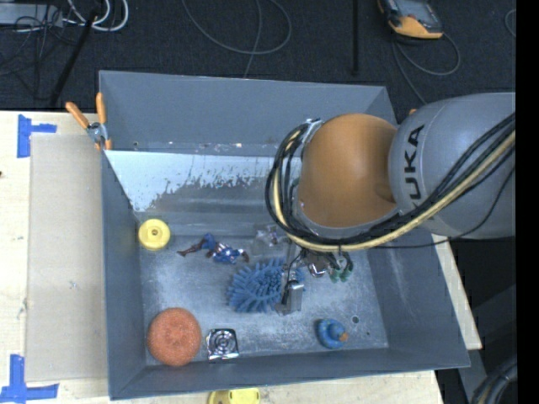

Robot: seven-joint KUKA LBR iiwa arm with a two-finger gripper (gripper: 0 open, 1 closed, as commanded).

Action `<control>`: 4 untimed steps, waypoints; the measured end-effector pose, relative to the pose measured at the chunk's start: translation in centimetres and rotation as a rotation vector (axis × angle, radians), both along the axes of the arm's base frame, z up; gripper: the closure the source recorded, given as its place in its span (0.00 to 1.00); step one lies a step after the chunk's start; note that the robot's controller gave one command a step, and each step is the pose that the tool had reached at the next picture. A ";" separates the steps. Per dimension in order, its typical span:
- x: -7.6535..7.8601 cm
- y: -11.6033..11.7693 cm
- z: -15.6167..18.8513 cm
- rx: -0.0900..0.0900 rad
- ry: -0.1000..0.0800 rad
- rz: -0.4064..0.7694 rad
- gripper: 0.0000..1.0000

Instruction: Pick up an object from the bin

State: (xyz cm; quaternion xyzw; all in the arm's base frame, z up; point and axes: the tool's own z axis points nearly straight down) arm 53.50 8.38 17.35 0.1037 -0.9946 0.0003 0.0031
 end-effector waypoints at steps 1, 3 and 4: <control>-0.2 0.9 1.5 0.003 -0.008 0.322 0.00; 0.6 -0.7 -5.7 0.003 -0.004 0.222 1.00; 0.6 -0.7 -5.7 0.003 -0.004 0.221 1.00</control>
Offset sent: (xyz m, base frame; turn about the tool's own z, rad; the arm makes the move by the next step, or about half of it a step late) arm 0.0254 0.0063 -0.0441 -0.1116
